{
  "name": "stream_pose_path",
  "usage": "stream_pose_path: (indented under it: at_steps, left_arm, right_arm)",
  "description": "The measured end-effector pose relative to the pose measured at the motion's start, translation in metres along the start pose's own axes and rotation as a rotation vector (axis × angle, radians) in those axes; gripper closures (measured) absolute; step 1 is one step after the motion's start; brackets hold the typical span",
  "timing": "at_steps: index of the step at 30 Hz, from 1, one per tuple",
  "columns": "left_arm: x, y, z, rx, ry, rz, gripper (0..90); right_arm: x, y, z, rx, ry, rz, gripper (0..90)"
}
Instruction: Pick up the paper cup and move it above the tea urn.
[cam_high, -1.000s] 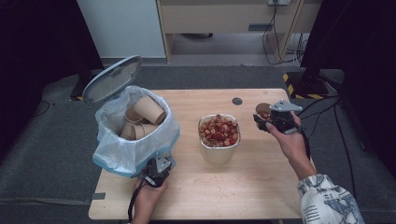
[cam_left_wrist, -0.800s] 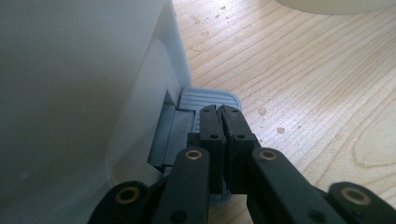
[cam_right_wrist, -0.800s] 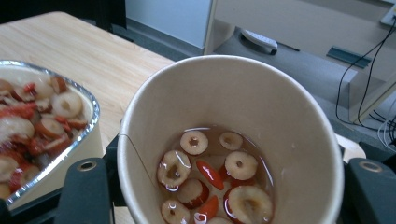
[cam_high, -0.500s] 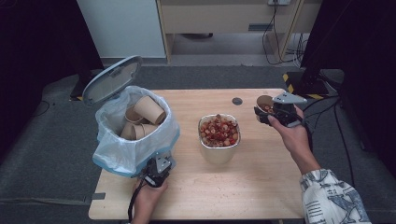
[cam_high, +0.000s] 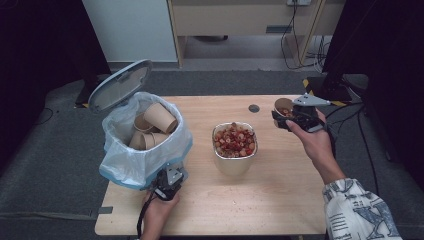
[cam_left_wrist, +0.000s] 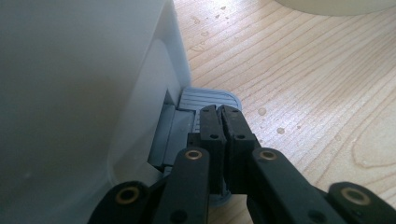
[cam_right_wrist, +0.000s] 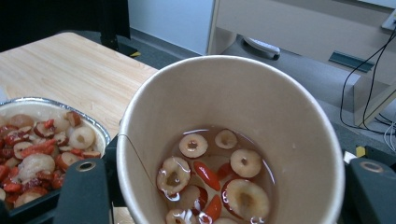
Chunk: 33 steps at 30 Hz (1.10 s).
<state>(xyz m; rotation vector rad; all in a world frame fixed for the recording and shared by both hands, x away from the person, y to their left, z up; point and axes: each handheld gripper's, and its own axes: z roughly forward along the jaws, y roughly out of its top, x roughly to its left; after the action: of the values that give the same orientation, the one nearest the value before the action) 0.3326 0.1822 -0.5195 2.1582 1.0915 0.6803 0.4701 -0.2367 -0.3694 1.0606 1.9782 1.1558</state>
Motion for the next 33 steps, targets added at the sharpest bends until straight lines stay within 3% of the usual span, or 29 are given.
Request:
stream_pose_path:
  at_steps: [6, 16, 33]
  left_arm:
    - [0.0, 0.0, 0.0, 0.0, 0.0, 0.0, 87.1]
    - [0.0, 0.0, 0.0, -0.001, -0.001, -0.002, 87.2]
    - [0.0, 0.0, 0.0, -0.001, 0.002, 0.001, 87.1]
  right_arm:
    - [-0.002, 0.004, -0.002, 0.006, 0.005, -0.004, 32.6]
    - [-0.002, 0.017, 0.0, 0.002, 0.0, -0.068, 34.2]
    - [0.014, 0.032, 0.009, 0.0, 0.028, -0.182, 35.1]
